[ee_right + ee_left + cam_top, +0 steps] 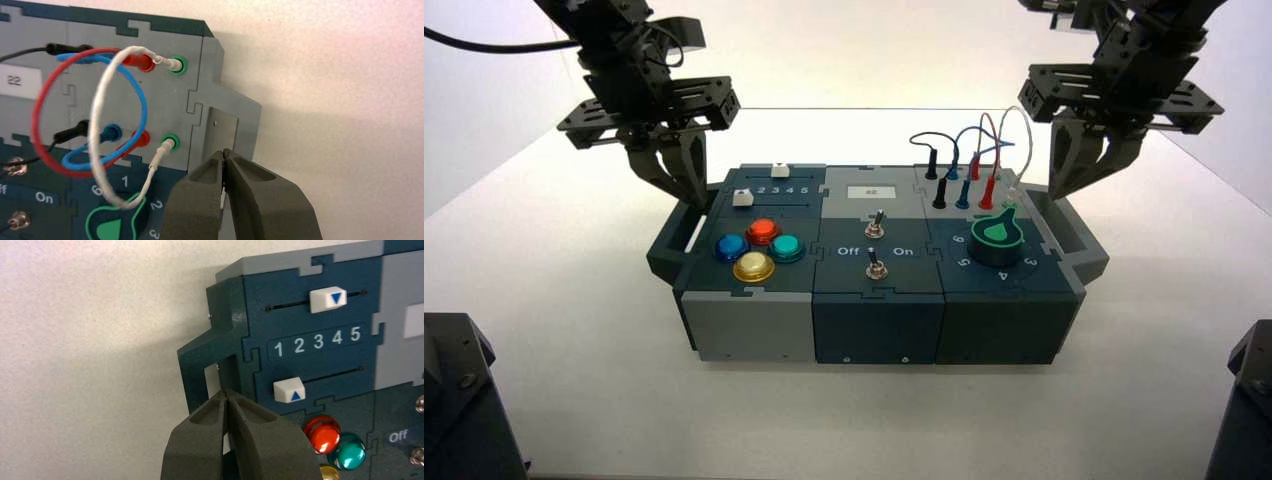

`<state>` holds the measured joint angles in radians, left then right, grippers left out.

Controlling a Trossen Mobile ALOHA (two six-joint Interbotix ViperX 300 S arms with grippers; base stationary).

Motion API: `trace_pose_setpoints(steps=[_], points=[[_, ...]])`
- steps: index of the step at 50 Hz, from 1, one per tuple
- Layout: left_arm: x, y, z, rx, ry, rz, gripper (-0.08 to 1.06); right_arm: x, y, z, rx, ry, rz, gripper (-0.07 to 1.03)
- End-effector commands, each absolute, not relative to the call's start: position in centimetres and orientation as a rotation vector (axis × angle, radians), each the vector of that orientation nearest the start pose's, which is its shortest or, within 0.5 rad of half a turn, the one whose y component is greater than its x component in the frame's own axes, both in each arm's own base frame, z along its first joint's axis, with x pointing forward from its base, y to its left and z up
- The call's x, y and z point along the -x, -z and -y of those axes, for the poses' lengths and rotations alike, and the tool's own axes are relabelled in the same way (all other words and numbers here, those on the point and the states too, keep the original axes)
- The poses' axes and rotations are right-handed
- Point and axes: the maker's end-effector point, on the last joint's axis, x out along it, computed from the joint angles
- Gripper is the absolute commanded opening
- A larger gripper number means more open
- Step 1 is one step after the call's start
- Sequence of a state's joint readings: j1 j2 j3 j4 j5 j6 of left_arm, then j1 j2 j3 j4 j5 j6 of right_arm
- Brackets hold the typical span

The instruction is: Turn the knob to position 4.

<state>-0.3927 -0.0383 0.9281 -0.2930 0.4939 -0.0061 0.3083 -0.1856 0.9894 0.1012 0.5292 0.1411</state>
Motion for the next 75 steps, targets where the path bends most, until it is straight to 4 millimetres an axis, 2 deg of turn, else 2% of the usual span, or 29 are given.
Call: trace_pose_setpoints(steps=[1, 15, 25, 43, 65, 75], points=[[-25.1, -3.0, 13.1, 0.050, 0.265, -1.386, -0.03, -25.0, -5.0, -8.9, -0.031, -0.153, -1.325, -0.02], [-25.5, -2.2, 13.3, 0.045, 0.258, -1.408, -0.03, -26.2, -3.3, -9.4, -0.015, -0.151, -1.365, -0.02], [-26.6, -1.9, 13.7, 0.052, 0.254, -1.401, -0.03, -27.1, -2.5, -9.7, -0.013, -0.149, -1.372, -0.02], [-29.6, -1.8, 14.8, 0.073, 0.245, -1.375, -0.03, -29.3, -2.6, -10.4, -0.010, -0.158, -1.346, -0.02], [-32.2, -1.6, 15.9, 0.076, 0.252, -1.357, -0.03, -31.9, -2.6, -11.2, 0.003, -0.170, -1.326, -0.02], [-32.1, -1.9, 15.9, 0.078, 0.255, -1.376, -0.03, -31.7, -2.7, -11.2, -0.003, -0.166, -1.344, -0.02]])
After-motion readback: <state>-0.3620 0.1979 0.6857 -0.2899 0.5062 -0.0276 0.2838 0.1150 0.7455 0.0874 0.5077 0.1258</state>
